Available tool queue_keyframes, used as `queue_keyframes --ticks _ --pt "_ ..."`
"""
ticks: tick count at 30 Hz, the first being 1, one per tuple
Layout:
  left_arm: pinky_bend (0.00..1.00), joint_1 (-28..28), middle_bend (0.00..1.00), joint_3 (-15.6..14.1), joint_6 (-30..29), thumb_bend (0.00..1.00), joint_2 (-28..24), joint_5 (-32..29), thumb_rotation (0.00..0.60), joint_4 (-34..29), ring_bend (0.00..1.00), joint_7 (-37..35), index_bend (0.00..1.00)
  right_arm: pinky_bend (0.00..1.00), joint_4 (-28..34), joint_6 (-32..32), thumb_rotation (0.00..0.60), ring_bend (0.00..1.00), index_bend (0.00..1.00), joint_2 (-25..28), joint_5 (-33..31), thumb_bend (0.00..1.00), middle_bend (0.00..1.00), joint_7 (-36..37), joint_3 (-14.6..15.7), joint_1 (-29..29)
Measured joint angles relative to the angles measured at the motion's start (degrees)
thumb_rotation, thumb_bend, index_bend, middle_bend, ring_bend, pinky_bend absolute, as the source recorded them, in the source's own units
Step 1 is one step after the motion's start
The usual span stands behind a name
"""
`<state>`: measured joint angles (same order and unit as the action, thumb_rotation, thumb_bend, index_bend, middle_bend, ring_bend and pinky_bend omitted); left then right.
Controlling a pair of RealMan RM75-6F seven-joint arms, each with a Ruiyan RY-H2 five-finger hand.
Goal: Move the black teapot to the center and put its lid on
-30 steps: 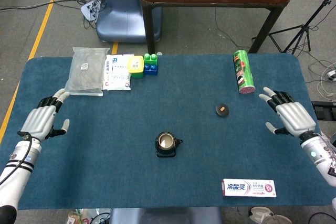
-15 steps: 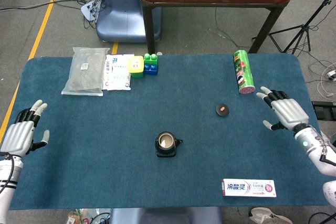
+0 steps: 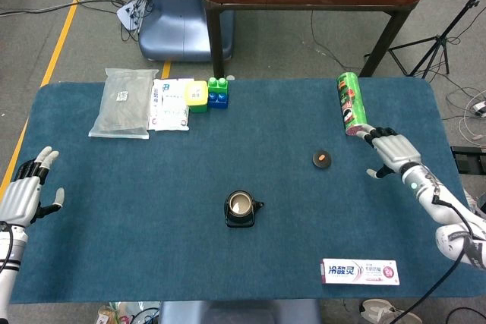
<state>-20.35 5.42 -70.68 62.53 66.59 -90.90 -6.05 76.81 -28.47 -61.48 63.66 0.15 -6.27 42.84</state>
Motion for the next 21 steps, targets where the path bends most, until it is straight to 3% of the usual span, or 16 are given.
queue_keyframes --ticks 21 --pt "0.0 -0.1 0.0 1.9 4.3 0.49 4.2 2.8 0.6 8.5 0.0 -6.9 0.0 0.0 -14.3 8.1 0.6 0.0 0.09 -12.9 -8.1 0.27 0.0 -5.5 2.9 8.2"
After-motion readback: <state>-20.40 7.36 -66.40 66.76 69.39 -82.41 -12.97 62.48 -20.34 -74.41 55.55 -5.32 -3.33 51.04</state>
